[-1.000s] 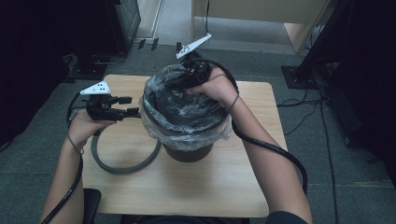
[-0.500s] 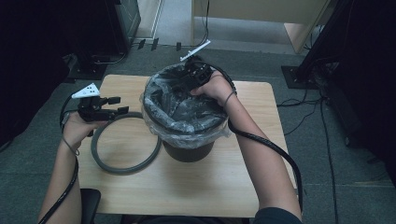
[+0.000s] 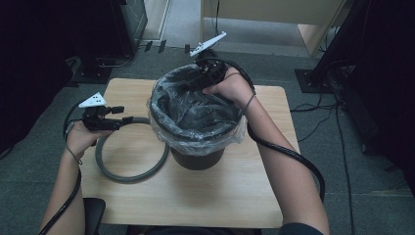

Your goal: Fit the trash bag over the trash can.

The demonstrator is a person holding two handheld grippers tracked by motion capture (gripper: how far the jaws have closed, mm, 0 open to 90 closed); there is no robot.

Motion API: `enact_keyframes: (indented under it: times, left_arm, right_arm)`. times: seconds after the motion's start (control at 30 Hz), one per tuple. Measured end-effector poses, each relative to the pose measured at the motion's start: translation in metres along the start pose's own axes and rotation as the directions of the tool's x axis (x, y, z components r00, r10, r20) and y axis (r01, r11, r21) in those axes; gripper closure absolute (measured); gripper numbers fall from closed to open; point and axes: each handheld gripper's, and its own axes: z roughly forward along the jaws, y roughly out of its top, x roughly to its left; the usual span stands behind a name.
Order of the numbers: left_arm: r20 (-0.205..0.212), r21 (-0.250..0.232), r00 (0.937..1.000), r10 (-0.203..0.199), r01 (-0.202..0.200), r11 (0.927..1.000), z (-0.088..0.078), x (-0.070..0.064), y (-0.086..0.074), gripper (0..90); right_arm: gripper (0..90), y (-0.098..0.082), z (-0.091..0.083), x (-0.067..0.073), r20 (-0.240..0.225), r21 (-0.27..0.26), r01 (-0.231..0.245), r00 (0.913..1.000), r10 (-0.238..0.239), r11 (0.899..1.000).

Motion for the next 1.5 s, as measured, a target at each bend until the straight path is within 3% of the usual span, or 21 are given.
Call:
enact_keyframes:
  times: [0.03, 0.17, 0.3, 0.4, 0.47, 0.53, 0.57, 0.7, 0.8, 0.9, 1.0, 1.2, 1.37, 1.5]
  left_arm:
    - [-0.001, 0.002, 1.0000, -0.002, 0.002, 1.0000, 0.000, 0.001, -0.001, 32.5]
    - [-0.016, 0.005, 0.9999, 0.000, 0.000, 1.0000, -0.001, 0.005, -0.007, 32.5]
    - [-0.025, 0.003, 0.9996, -0.008, 0.008, 1.0000, -0.002, 0.009, -0.011, 32.6]
    - [-0.034, -0.005, 0.9993, -0.017, 0.017, 0.9998, -0.005, 0.011, -0.013, 32.5]
    - [-0.042, -0.009, 0.9989, -0.022, 0.021, 0.9997, -0.006, 0.013, -0.014, 32.6]
    - [-0.050, -0.004, 0.9985, -0.022, 0.022, 0.9998, -0.007, 0.015, -0.017, 32.5]
    - [-0.052, -0.002, 0.9984, -0.022, 0.022, 0.9998, -0.007, 0.016, -0.017, 32.5]
    - [-0.059, 0.006, 0.9978, -0.029, 0.029, 0.9996, -0.005, 0.019, -0.022, 32.6]
    - [-0.063, 0.020, 0.9977, -0.025, 0.027, 0.9994, -0.003, 0.020, -0.024, 32.5]
    - [-0.063, 0.023, 0.9976, -0.028, 0.030, 0.9993, -0.002, 0.020, -0.027, 32.5]
    - [-0.062, 0.027, 0.9973, -0.038, 0.040, 0.9988, -0.001, 0.023, -0.030, 32.5]
    - [-0.066, 0.034, 0.9965, -0.051, 0.053, 0.9980, -0.002, 0.026, -0.035, 32.5]
    - [-0.089, 0.058, 0.9943, -0.059, 0.065, 0.9963, -0.001, 0.030, -0.040, 32.5]
    - [-0.117, 0.075, 0.9921, -0.044, 0.053, 0.9958, -0.002, 0.034, -0.046, 32.3]
  right_arm:
    - [50.6, 0.000, -0.002, 0.002, -0.023, -0.005, -0.012, 0.9997, 0.012, 1.000]
    - [68.3, -0.011, 0.010, 0.017, -0.130, 0.023, -0.018, 0.9913, 0.020, 1.000]
    - [70.6, -0.022, 0.033, 0.023, -0.172, 0.114, 0.001, 0.9849, 0.018, 0.993]
    - [67.9, -0.028, 0.048, 0.018, -0.173, 0.171, -0.023, 0.9835, 0.053, 0.985]
    - [59.5, -0.032, 0.056, 0.012, -0.157, 0.192, -0.035, 0.9854, 0.066, 0.981]
    - [45.1, -0.035, 0.062, 0.004, -0.119, 0.212, -0.073, 0.9879, 0.099, 0.975]
    - [31.7, -0.037, 0.065, -0.002, -0.098, 0.235, -0.087, 0.9888, 0.113, 0.968]
    - [13.9, -0.040, 0.069, -0.008, 0.020, 0.170, -0.045, 0.9989, 0.042, 0.984]
    - [14.0, -0.039, 0.069, -0.010, 0.096, 0.149, 0.001, 0.9952, -0.015, 0.989]
    - [14.5, -0.039, 0.068, -0.011, 0.066, 0.172, 0.038, 0.9966, -0.050, 0.984]
    - [14.7, -0.036, 0.066, -0.007, 0.056, 0.165, 0.034, 0.9975, -0.043, 0.986]
    - [14.7, -0.021, 0.042, 0.006, 0.026, 0.126, 0.050, 0.9982, -0.053, 0.991]
    - [14.7, -0.017, 0.026, 0.009, -0.010, 0.080, 0.033, 0.9994, -0.032, 0.996]
    - [14.7, -0.024, 0.028, -0.002, 0.056, 0.097, 0.019, 0.9981, -0.025, 0.995]
